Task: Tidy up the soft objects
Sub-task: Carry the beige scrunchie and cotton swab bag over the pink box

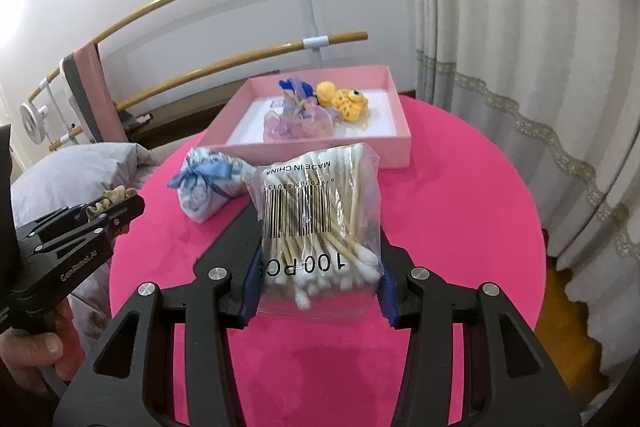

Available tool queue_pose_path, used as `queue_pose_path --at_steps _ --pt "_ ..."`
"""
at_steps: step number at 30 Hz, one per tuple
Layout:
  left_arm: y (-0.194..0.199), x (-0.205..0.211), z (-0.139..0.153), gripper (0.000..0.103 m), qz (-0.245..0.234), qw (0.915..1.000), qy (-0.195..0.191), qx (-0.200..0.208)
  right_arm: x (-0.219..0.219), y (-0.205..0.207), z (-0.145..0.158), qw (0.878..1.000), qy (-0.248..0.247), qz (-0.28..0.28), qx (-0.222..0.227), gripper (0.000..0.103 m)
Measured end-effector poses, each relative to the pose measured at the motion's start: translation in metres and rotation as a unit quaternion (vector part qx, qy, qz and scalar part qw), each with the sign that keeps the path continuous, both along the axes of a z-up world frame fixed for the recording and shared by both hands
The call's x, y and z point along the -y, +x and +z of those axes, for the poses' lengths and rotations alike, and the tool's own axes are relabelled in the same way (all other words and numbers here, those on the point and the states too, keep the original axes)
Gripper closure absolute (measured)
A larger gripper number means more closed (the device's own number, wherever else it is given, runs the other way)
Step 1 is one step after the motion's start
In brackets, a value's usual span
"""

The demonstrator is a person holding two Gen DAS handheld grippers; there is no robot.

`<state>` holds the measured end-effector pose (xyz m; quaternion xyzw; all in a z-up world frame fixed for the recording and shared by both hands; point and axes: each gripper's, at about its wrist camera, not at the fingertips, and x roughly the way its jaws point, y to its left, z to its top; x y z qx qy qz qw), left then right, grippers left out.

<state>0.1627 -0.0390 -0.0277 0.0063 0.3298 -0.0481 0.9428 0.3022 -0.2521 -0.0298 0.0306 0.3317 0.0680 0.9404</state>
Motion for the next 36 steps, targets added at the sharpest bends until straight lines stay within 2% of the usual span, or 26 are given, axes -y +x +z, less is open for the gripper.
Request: queue_pose_path --at_steps 9,19,28,36 --pt "0.048 -0.005 0.039 0.081 0.008 0.9991 -0.006 0.041 0.000 0.040 0.044 0.999 -0.010 0.005 0.037 0.059" --pt "0.146 -0.002 0.069 0.081 0.005 0.9983 -0.017 0.056 0.003 0.123 0.079 0.999 0.004 0.013 0.043 0.059" --pt "0.248 0.003 0.072 0.081 0.000 0.9993 -0.022 0.031 0.015 0.201 0.084 1.000 0.020 0.013 0.017 0.059" --pt "0.376 0.011 0.053 0.080 -0.004 0.9992 -0.024 -0.033 0.023 0.274 0.058 0.999 0.024 0.011 -0.040 0.059"
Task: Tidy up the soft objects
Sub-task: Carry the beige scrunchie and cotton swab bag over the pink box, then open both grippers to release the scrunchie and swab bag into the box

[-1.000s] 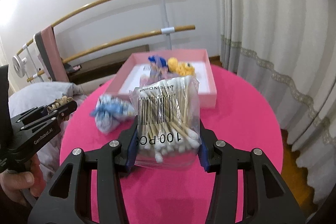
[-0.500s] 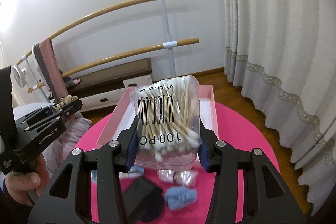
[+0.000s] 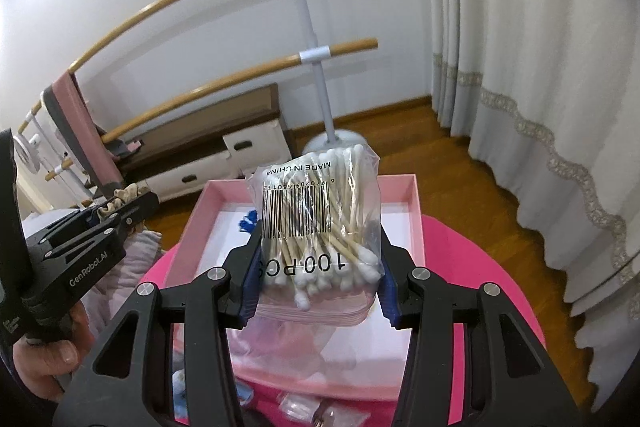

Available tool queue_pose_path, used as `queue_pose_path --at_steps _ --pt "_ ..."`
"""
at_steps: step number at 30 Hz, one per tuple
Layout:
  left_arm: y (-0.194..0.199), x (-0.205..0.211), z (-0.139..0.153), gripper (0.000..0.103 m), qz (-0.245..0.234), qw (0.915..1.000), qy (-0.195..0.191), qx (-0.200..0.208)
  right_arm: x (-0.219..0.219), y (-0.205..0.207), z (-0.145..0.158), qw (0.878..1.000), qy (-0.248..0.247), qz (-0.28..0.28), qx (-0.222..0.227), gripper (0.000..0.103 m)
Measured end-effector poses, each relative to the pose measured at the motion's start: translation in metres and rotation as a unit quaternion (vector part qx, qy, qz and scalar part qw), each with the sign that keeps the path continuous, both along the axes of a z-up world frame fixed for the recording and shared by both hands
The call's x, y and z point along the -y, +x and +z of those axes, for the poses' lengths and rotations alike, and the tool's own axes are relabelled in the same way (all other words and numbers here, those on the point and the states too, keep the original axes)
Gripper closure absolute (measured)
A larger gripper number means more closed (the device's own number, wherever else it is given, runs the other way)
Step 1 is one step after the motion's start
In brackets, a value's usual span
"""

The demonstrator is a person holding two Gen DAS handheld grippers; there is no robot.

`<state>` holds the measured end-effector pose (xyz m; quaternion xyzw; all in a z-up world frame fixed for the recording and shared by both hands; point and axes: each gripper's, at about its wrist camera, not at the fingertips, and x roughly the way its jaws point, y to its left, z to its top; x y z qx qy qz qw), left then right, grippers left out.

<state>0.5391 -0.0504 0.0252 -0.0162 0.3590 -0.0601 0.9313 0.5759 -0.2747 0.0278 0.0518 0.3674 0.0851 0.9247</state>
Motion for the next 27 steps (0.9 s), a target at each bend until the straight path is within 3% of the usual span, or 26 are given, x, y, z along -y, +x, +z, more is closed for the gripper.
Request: queue_pose_path --at_steps 6,14,15,17,19,20,21,23,24,27 --pt "0.091 0.013 -0.019 0.078 -0.002 0.9990 0.006 -0.045 0.006 0.047 -0.027 0.999 -0.002 -0.010 -0.043 0.058" --pt "0.158 0.031 -0.030 0.074 0.001 0.9975 0.015 -0.069 0.013 0.075 -0.058 0.997 0.005 -0.017 -0.080 0.058" --pt "0.161 0.033 -0.030 0.071 0.003 0.9975 0.017 -0.069 0.014 0.077 -0.061 0.996 0.008 -0.018 -0.083 0.057" --pt "0.161 0.035 -0.032 0.040 0.007 0.9974 0.022 -0.068 0.017 0.080 -0.065 0.996 0.014 -0.019 -0.087 0.053" --pt "0.165 0.037 -0.029 0.017 0.013 0.9979 0.028 -0.058 0.019 0.081 -0.070 0.995 0.019 -0.017 -0.095 0.044" --pt "0.164 0.038 -0.026 0.011 0.016 0.9982 0.031 -0.048 0.020 0.080 -0.070 0.995 0.024 -0.017 -0.093 0.037" --pt "0.167 0.039 -0.022 0.009 0.019 0.9984 0.036 -0.038 0.022 0.077 -0.070 0.996 0.029 -0.019 -0.087 0.032" --pt "0.170 0.042 -0.016 0.001 0.023 0.9985 0.041 -0.029 0.024 0.071 -0.067 0.996 0.033 -0.027 -0.079 0.006" --pt "0.168 0.042 -0.014 0.000 0.024 0.9985 0.043 -0.024 0.026 0.067 -0.065 0.996 0.040 -0.029 -0.072 0.000" --pt "0.172 0.048 -0.002 0.000 0.026 0.9983 0.052 -0.008 0.028 0.054 -0.054 0.997 0.047 -0.035 -0.052 0.000"
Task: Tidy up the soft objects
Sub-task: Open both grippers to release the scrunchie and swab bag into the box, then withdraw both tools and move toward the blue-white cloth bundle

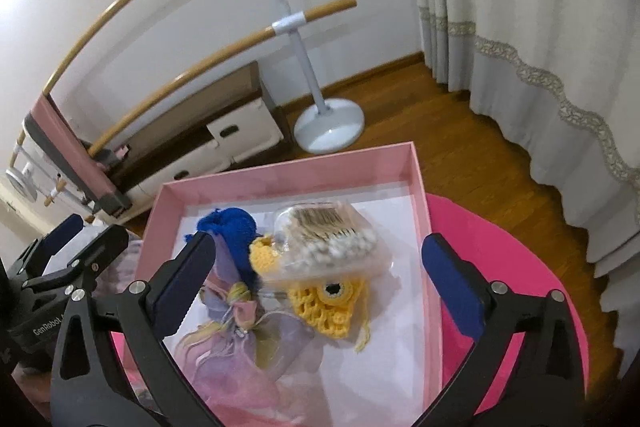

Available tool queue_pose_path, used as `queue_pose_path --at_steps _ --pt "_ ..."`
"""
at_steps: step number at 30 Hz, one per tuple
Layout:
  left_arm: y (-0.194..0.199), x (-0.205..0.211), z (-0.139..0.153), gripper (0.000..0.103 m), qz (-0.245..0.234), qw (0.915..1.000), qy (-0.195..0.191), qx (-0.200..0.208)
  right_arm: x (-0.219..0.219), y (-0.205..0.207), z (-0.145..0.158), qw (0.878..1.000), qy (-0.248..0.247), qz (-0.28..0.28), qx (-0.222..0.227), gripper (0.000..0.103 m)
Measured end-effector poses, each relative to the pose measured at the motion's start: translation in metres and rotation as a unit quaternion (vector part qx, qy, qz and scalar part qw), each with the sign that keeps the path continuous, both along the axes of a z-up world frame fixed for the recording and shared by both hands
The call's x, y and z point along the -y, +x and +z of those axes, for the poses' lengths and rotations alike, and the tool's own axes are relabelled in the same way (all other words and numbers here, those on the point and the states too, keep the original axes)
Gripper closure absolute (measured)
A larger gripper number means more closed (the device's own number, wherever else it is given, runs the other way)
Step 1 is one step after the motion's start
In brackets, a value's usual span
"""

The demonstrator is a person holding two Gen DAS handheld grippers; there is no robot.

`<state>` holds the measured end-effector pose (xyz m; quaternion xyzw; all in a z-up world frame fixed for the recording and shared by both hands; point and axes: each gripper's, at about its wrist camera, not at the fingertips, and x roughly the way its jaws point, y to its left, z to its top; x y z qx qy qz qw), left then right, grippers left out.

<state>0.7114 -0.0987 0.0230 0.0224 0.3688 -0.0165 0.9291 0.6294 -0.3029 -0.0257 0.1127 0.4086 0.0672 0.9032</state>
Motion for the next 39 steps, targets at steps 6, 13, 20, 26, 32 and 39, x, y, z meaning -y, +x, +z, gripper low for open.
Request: queue_pose_path --at_steps 6,13,20,26,32,39 --pt "-0.025 0.009 0.019 0.000 -0.001 0.9994 0.004 0.033 -0.008 -0.043 0.032 0.999 -0.006 -0.001 0.041 0.000" --pt "-0.092 0.018 0.040 0.000 -0.001 0.9963 -0.001 0.086 -0.029 -0.117 0.073 0.995 -0.021 0.001 0.098 0.000" --pt "-0.173 0.011 0.049 0.000 0.001 0.9900 -0.019 0.140 -0.046 -0.194 0.098 0.988 -0.035 0.001 0.149 0.000" --pt "-0.233 -0.002 0.040 0.000 0.004 0.9856 -0.027 0.167 -0.053 -0.256 0.102 0.982 -0.045 -0.009 0.181 0.000" --pt "-0.269 -0.022 0.022 0.000 0.011 0.9837 -0.038 0.175 -0.048 -0.302 0.096 0.979 -0.051 -0.023 0.195 0.000" --pt "-0.338 -0.032 0.011 0.000 0.021 0.9812 -0.045 0.187 -0.047 -0.346 0.098 0.973 -0.064 -0.041 0.217 0.000"
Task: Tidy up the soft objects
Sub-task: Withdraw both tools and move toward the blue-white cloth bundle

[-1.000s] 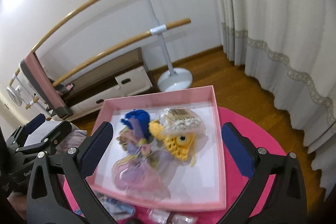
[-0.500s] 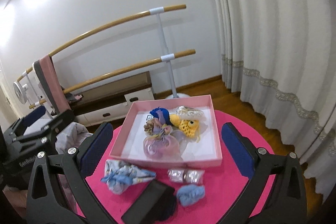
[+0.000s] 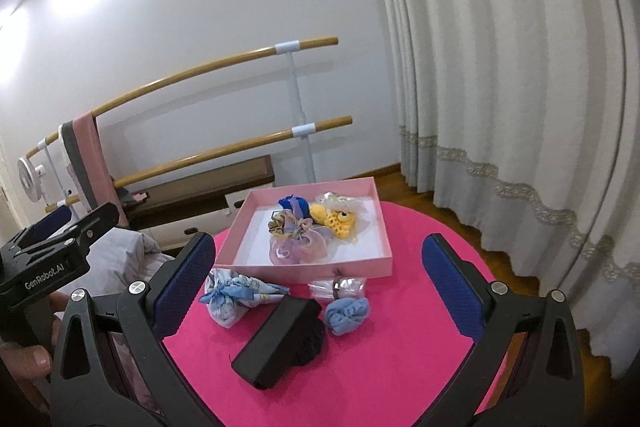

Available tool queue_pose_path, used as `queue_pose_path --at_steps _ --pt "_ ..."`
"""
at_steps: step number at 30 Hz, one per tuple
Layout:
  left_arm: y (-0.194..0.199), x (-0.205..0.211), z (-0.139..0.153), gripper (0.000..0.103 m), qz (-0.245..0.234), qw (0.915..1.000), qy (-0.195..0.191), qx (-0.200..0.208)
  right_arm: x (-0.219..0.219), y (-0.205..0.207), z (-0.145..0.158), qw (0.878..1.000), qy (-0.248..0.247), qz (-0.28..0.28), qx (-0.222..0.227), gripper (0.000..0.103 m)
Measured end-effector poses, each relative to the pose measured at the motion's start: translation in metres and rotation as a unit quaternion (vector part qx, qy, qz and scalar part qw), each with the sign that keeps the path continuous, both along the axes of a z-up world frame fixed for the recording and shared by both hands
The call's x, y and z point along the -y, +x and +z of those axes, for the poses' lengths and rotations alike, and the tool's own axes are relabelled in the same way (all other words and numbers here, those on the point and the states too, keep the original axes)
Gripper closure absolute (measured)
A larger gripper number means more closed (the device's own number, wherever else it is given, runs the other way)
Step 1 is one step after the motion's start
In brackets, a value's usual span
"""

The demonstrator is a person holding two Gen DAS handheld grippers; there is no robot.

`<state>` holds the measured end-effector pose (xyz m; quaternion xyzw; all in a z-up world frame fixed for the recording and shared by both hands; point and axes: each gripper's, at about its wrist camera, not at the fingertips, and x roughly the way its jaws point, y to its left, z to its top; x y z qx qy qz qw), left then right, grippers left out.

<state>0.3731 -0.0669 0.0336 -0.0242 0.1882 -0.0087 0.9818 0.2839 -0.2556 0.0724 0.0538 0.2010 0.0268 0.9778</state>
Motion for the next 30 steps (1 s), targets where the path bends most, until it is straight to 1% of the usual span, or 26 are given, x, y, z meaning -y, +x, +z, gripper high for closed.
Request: queue_pose_path --at_steps 3,7,15,17,21,30 --pt "-0.025 0.001 -0.005 0.000 0.005 0.9999 0.013 0.010 -0.003 -0.014 -0.002 1.000 -0.009 -0.005 0.006 0.000" --pt "-0.059 0.003 -0.011 0.000 0.003 0.9998 0.013 0.016 -0.009 -0.026 -0.006 1.000 -0.015 0.000 0.004 0.000" --pt "-0.100 -0.006 -0.017 0.000 0.004 1.0000 0.001 0.007 -0.007 -0.044 -0.016 1.000 -0.015 -0.004 -0.002 0.000" --pt "-0.108 -0.010 -0.011 0.000 0.007 1.0000 0.000 0.003 -0.007 -0.047 -0.017 1.000 -0.014 -0.004 -0.002 0.000" --pt "-0.117 -0.014 -0.005 0.000 0.009 1.0000 -0.003 0.001 -0.006 -0.051 -0.017 1.000 -0.012 -0.005 -0.002 0.000" --pt "-0.122 -0.012 -0.005 0.000 0.005 1.0000 -0.001 -0.008 -0.005 -0.053 -0.017 1.000 -0.012 -0.005 -0.003 0.000"
